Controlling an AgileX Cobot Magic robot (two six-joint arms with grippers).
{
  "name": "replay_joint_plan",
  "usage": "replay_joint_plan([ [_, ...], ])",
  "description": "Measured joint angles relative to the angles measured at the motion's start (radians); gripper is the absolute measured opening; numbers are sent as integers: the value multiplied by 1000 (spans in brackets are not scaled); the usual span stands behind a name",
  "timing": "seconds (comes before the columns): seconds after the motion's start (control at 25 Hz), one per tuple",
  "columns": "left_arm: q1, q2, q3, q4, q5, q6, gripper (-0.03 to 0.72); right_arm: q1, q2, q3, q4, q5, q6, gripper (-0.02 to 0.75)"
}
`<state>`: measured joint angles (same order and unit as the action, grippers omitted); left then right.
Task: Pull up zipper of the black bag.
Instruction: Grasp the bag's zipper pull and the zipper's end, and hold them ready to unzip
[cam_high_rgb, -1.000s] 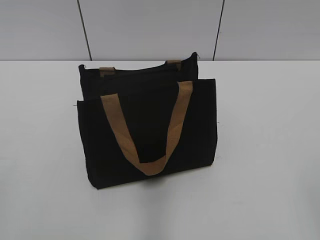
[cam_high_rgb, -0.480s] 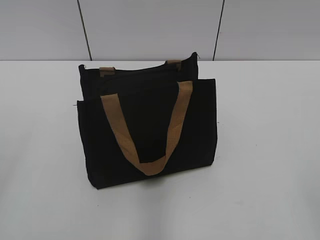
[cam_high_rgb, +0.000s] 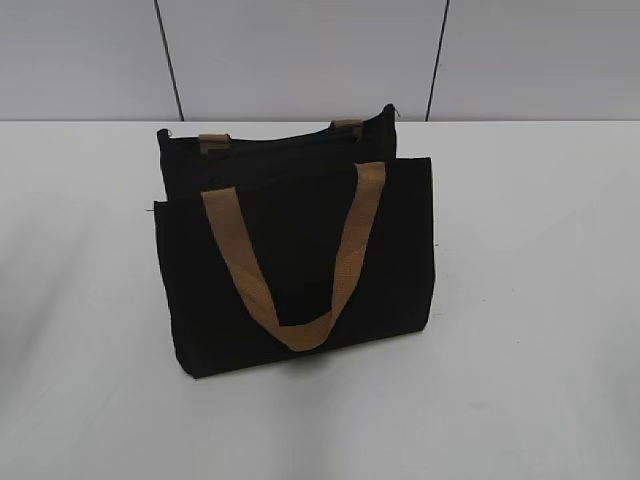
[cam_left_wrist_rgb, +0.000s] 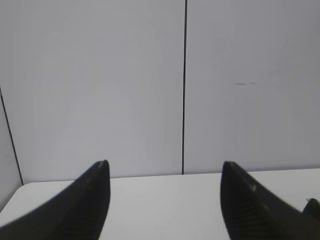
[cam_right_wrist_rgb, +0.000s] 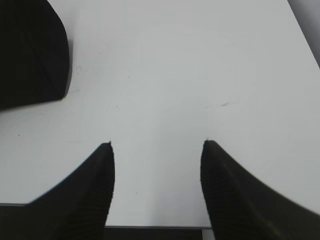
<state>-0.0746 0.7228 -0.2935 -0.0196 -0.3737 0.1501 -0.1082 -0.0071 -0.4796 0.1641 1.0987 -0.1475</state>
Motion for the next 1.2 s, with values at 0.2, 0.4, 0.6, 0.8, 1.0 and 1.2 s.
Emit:
replay_joint_plan([
  [0.2, 0, 246, 16, 147, -97, -71, 519, 0, 0, 0, 0, 0, 0, 429],
  [0.4, 0, 457, 39, 437, -196, -264, 519, 0, 0, 0, 1, 0, 0, 428],
  [0.6, 0, 654, 51, 600, -332, -332, 519, 0, 0, 0, 1, 0, 0, 428],
  [0.8, 0, 891, 45, 655, -516, -378, 519, 0, 0, 0, 1, 0, 0, 428],
  [1.0, 0, 1058, -36, 781, -582, -381, 518, 0, 0, 0, 1, 0, 0, 428],
  [1.2, 0, 1147, -163, 959, -588, -381, 512, 0, 0, 0, 1, 0, 0, 428],
])
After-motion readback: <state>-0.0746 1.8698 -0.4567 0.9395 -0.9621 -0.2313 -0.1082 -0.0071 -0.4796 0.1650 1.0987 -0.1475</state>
